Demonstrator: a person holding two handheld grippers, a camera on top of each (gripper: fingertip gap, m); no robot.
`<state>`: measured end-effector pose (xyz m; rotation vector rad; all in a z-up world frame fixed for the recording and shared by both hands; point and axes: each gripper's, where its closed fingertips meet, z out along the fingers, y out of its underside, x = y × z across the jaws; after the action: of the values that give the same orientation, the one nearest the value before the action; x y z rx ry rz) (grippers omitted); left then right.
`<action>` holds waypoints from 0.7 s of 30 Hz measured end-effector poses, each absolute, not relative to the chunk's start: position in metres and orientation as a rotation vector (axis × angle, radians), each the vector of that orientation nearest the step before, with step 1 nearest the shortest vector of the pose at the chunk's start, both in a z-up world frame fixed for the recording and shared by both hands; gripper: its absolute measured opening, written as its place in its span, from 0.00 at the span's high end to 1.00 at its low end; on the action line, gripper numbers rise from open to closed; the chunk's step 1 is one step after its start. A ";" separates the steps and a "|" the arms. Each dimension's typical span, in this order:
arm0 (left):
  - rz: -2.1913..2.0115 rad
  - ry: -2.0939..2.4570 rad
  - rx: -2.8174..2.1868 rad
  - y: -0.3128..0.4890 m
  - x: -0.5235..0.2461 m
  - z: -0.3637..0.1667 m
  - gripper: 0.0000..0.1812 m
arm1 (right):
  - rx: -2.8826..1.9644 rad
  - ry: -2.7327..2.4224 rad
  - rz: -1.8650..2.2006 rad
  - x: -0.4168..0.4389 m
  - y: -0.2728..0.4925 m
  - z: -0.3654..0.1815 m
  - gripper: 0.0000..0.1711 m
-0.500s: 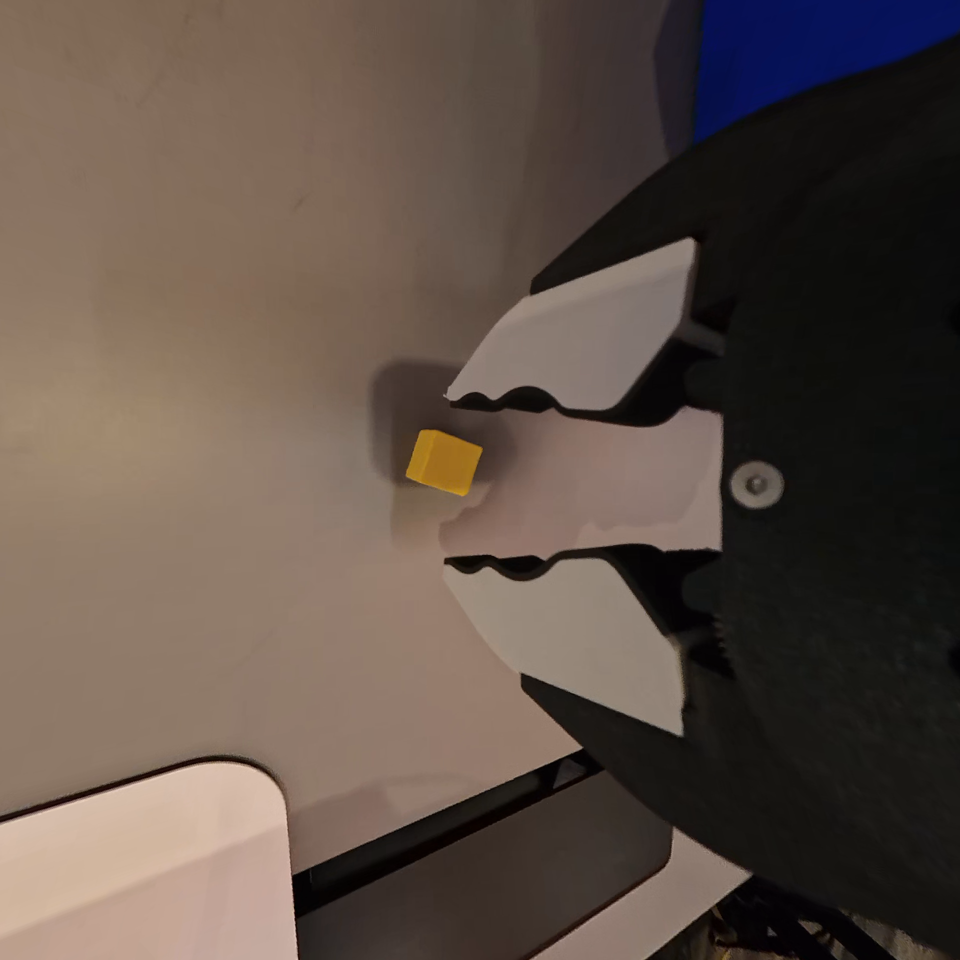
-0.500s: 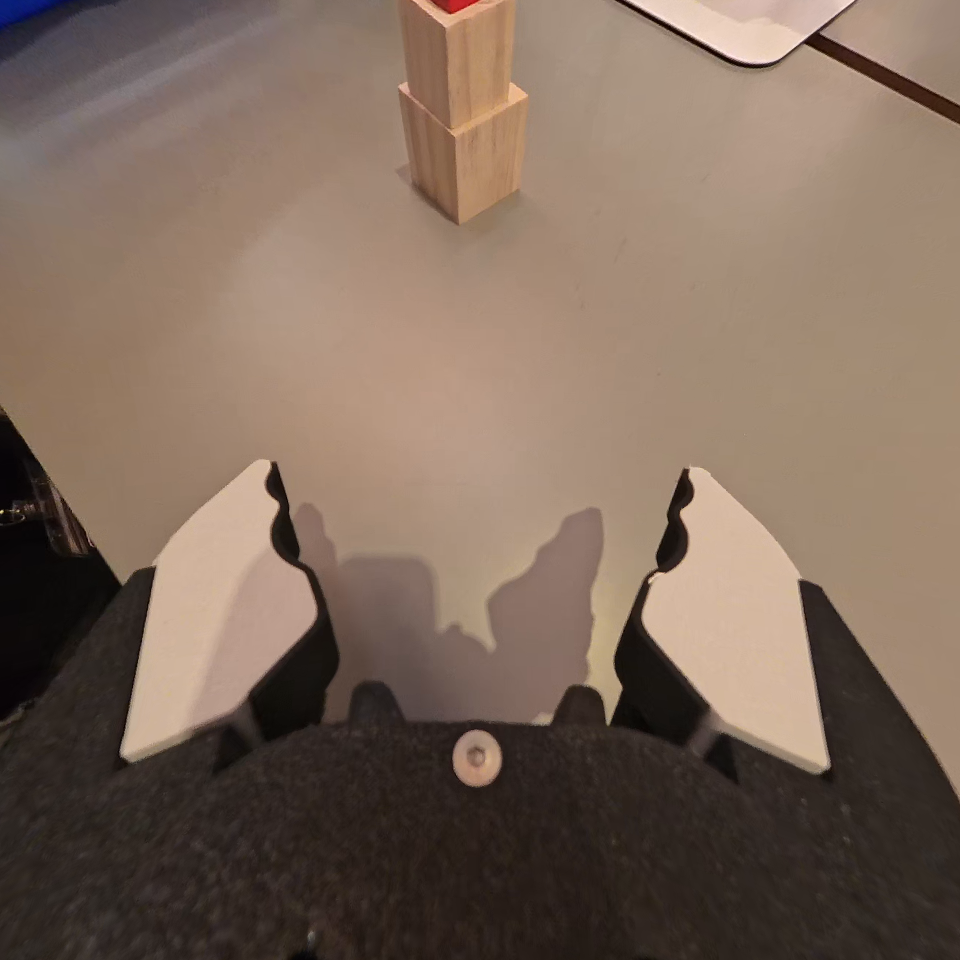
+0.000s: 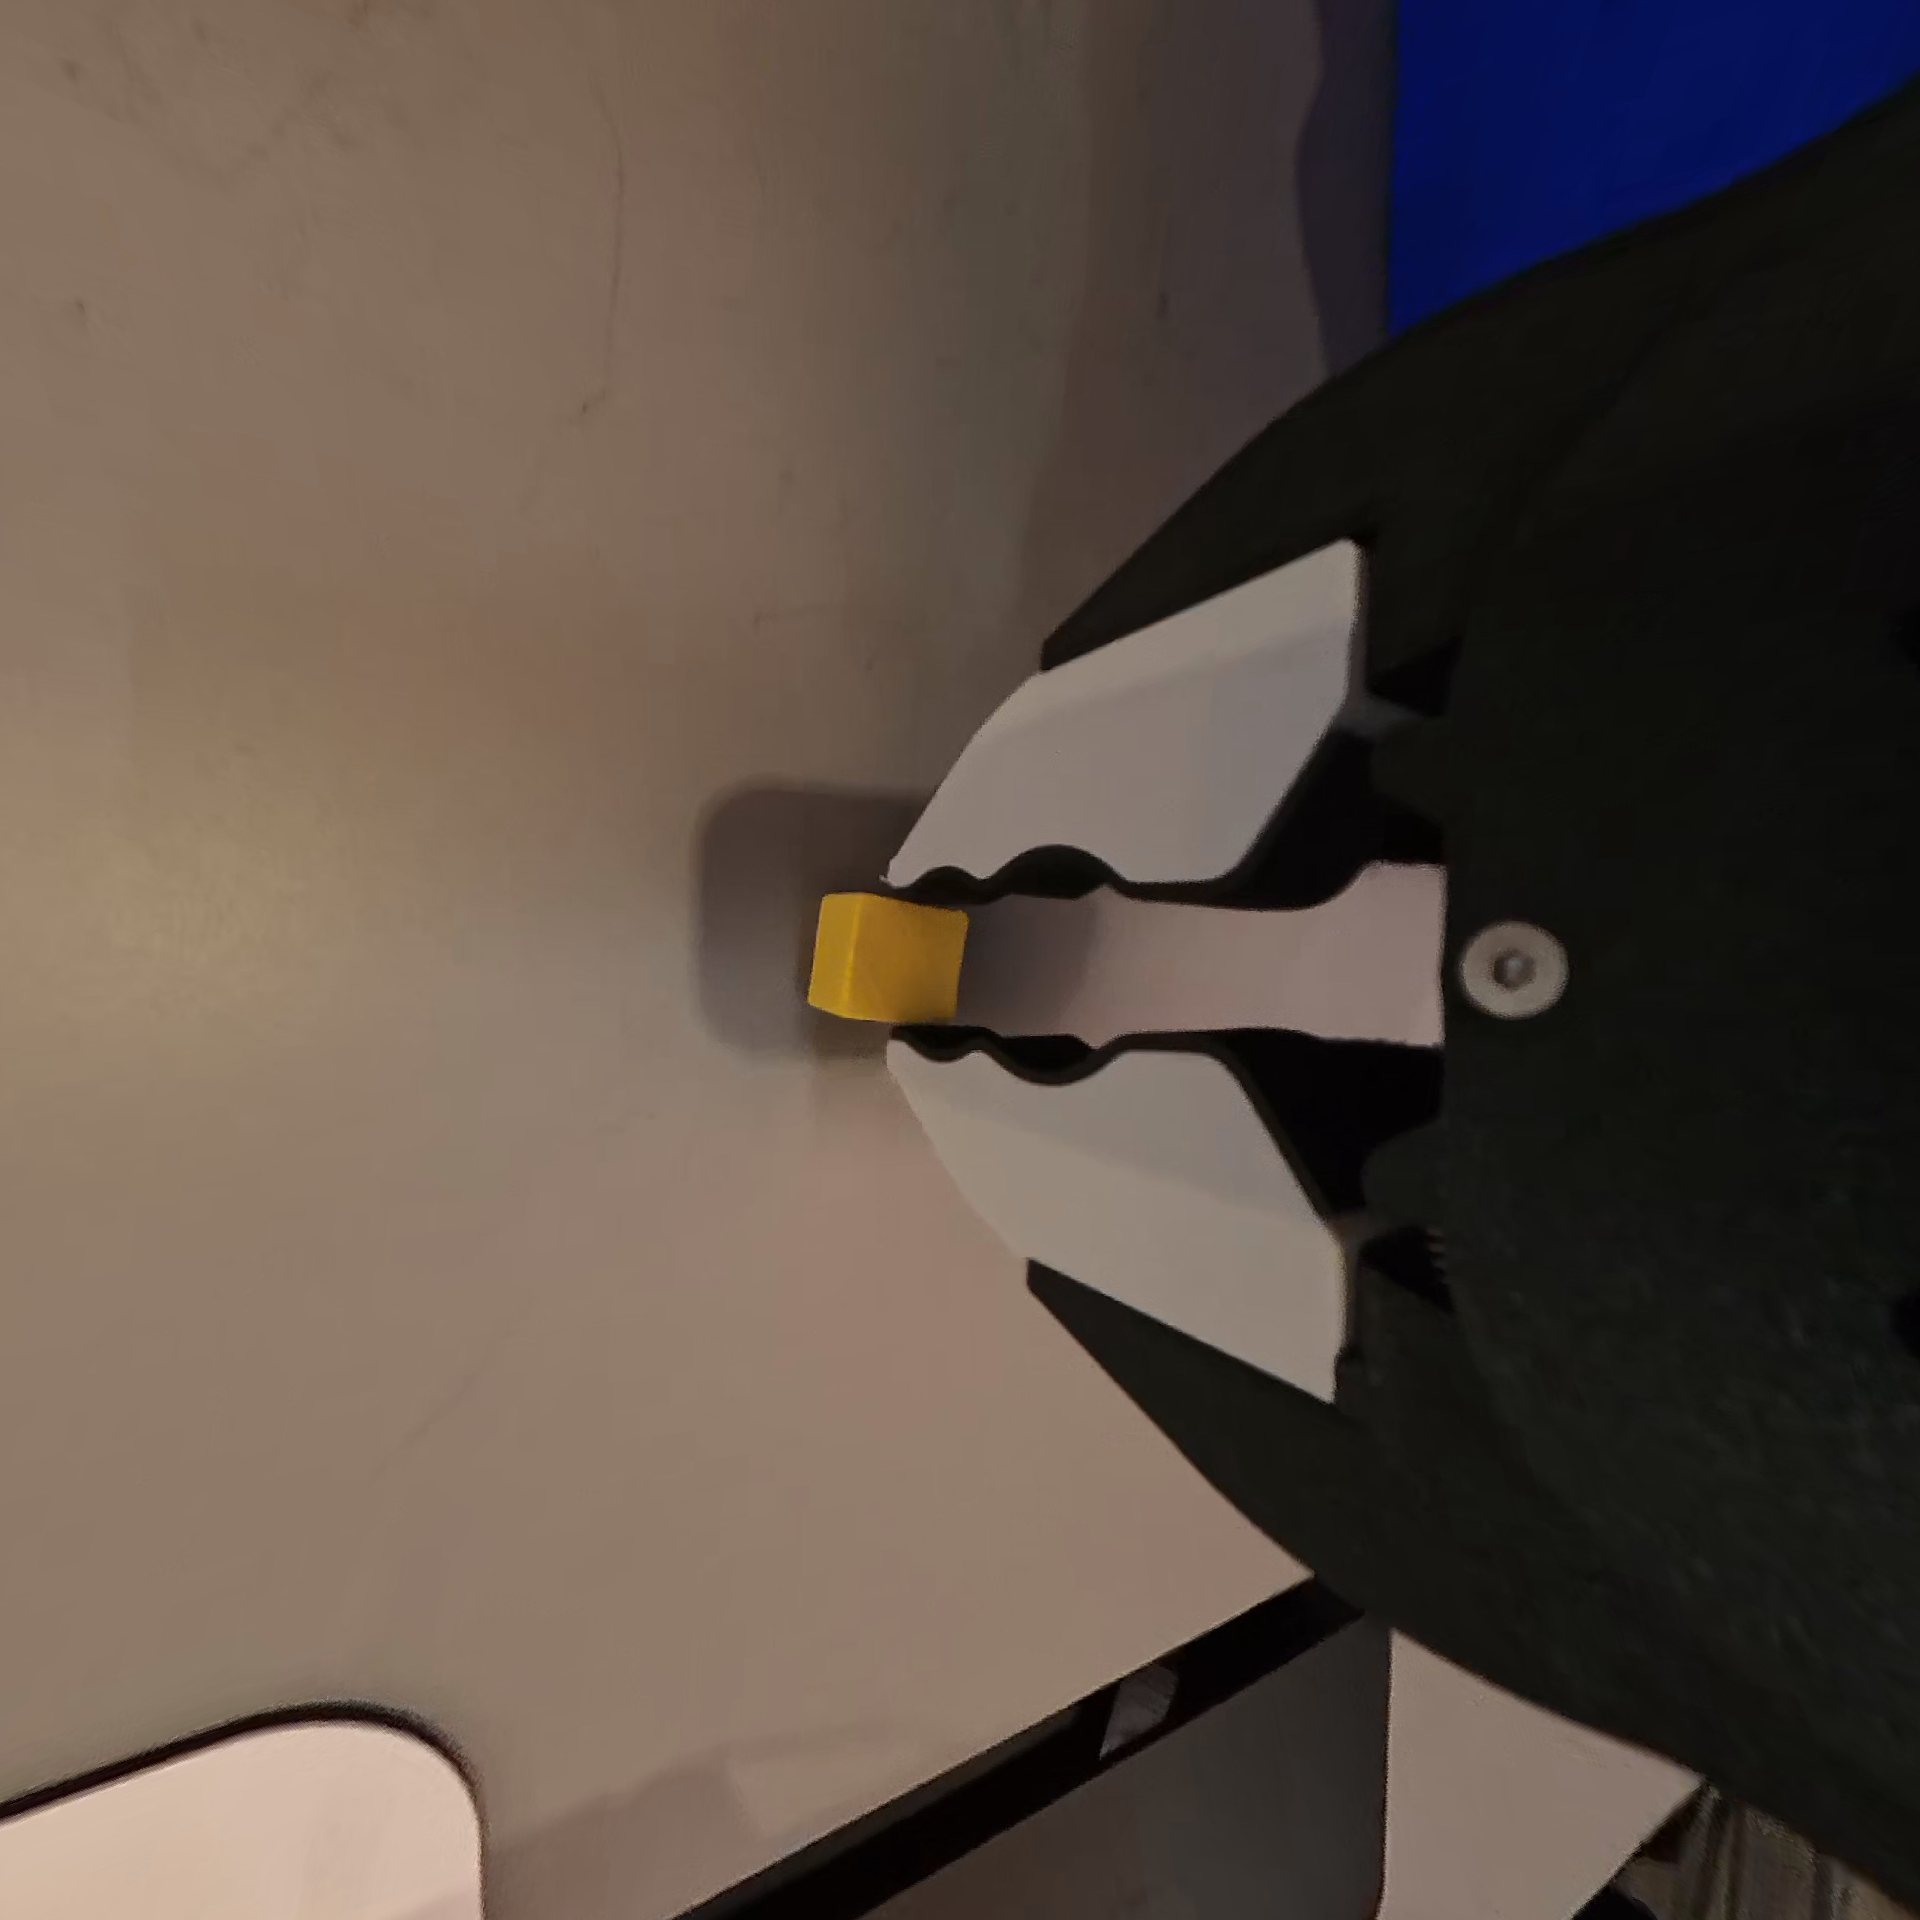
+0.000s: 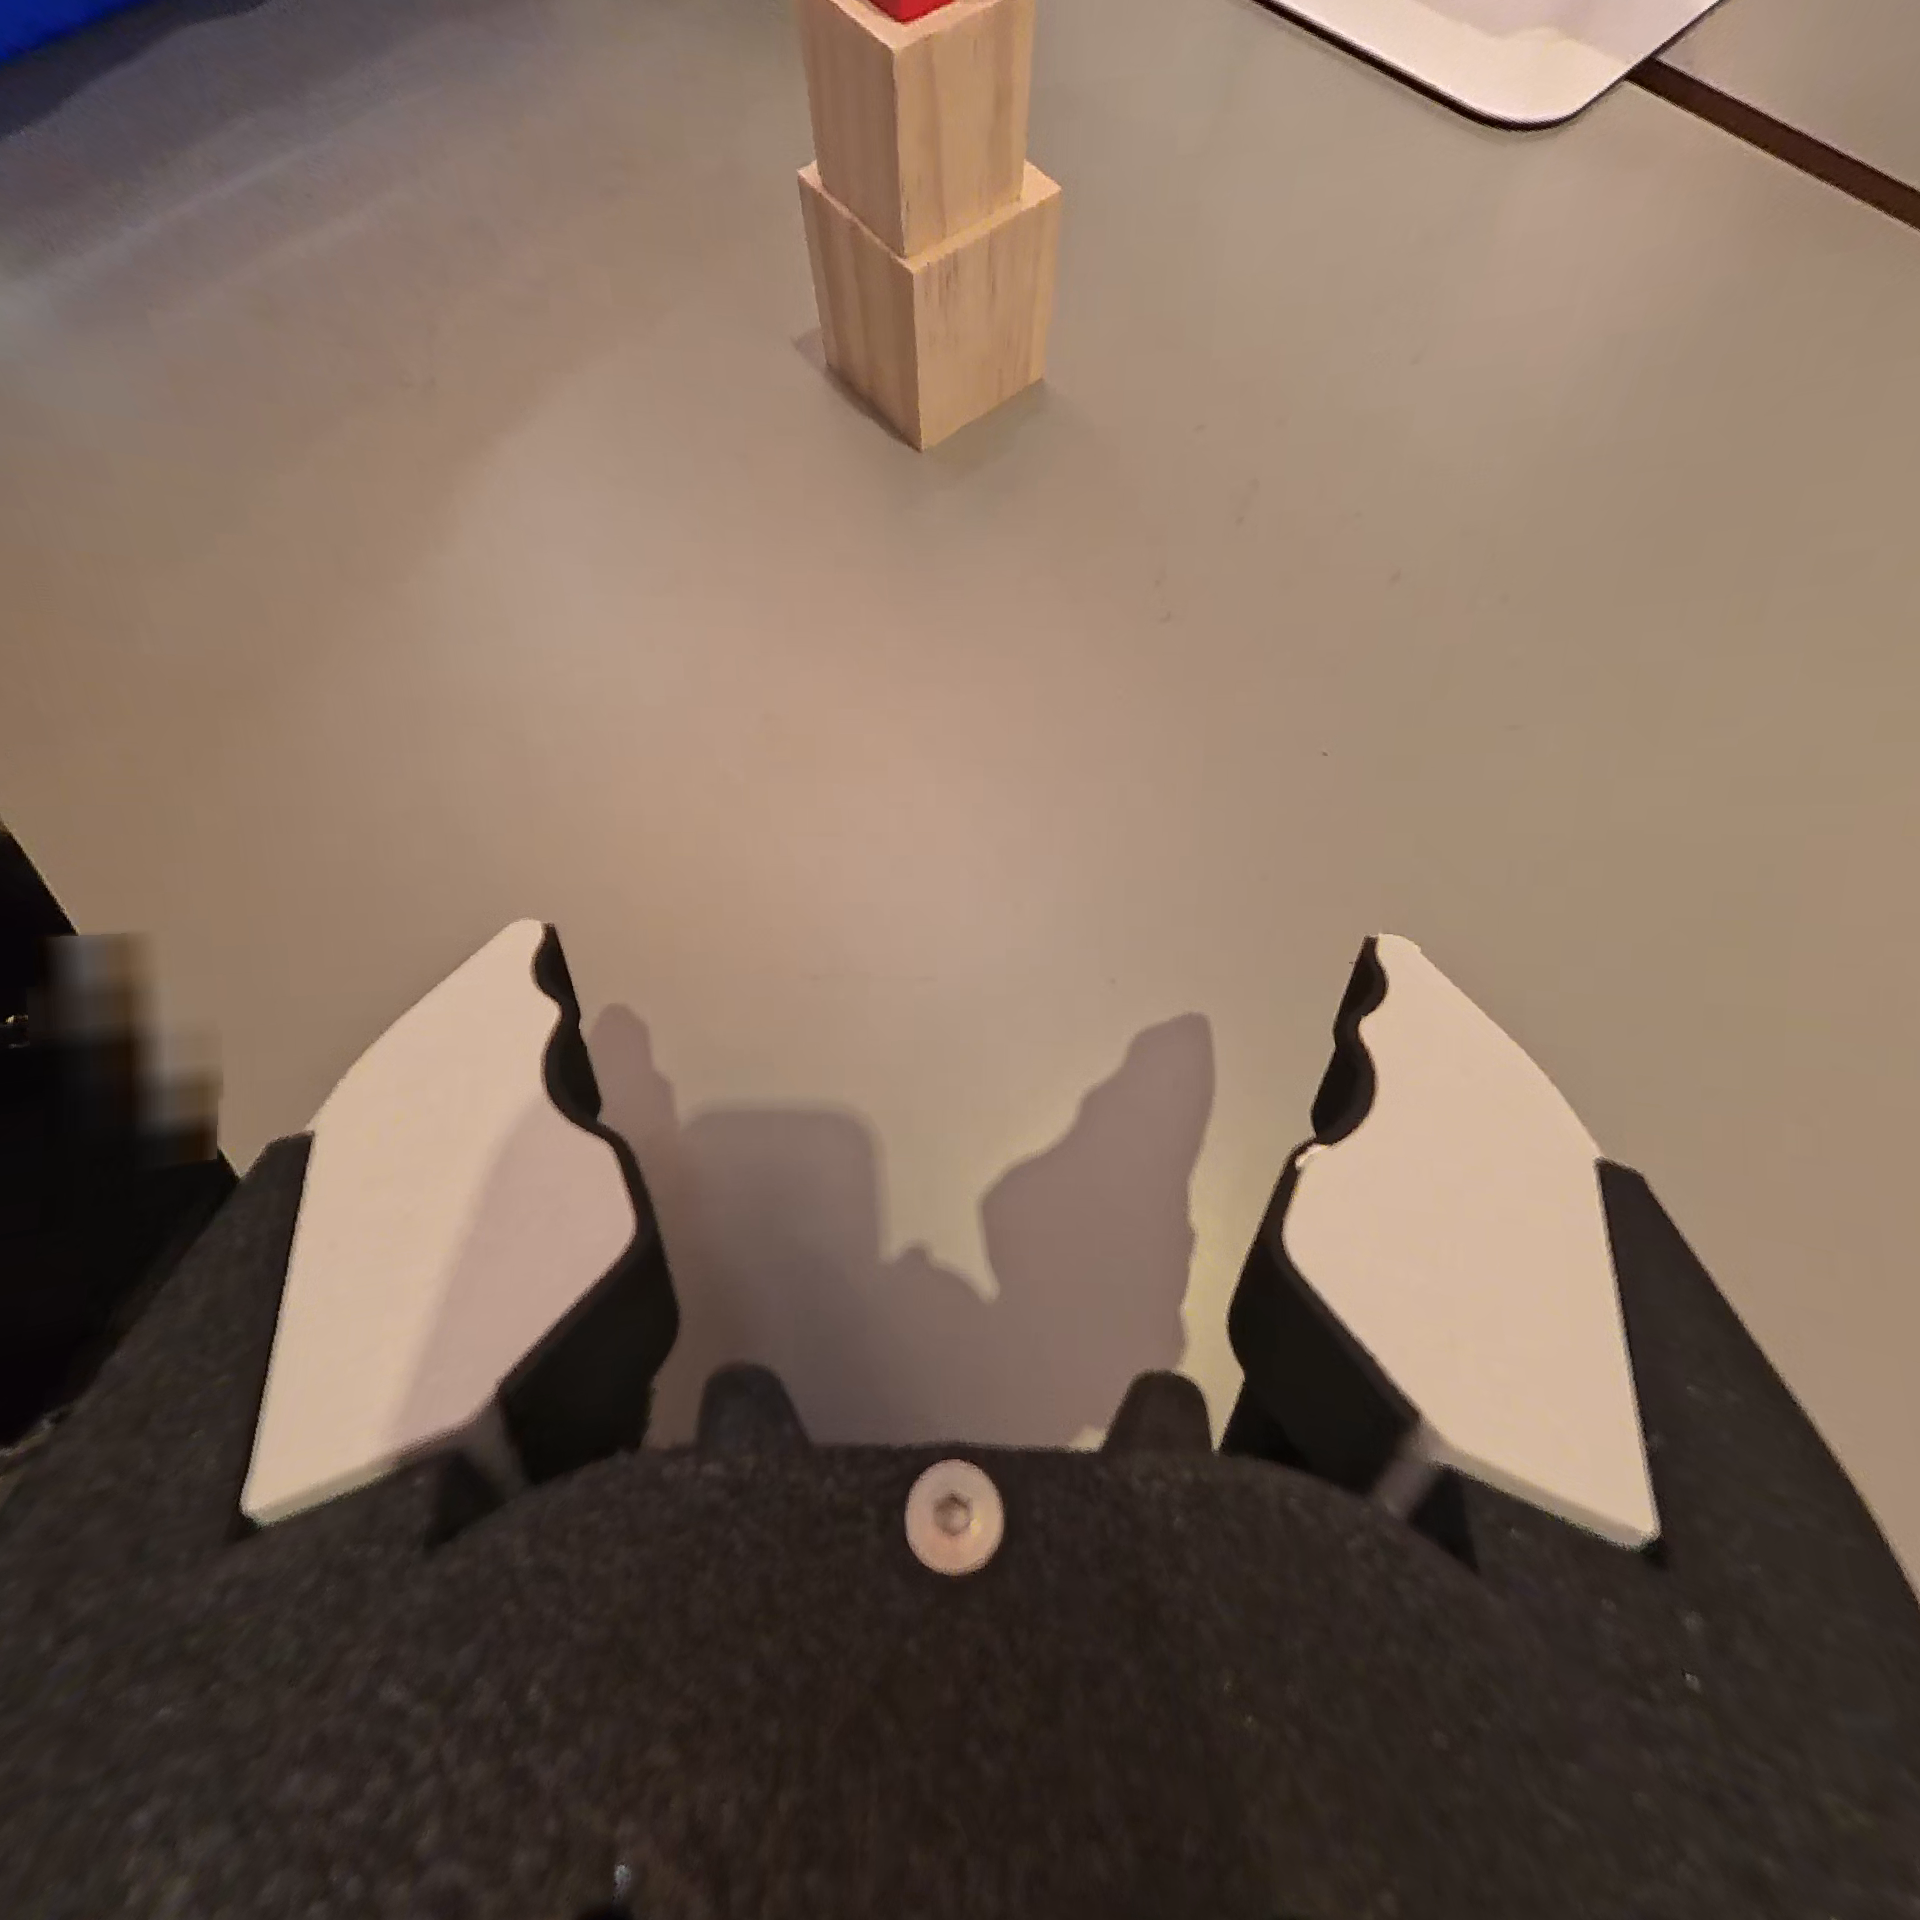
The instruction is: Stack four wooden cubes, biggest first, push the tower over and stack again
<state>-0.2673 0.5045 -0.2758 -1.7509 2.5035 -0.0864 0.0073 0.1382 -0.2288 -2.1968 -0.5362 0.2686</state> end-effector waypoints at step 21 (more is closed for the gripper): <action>-0.541 2.222 -1.745 0.315 -0.118 -0.112 0.88 | -2.152 -0.563 0.274 -0.003 0.124 -0.220 0.22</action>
<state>-0.1181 0.3155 -0.1120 -1.7449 2.2220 -0.5405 -0.0028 0.1245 -0.2205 -2.1520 -0.5634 0.2740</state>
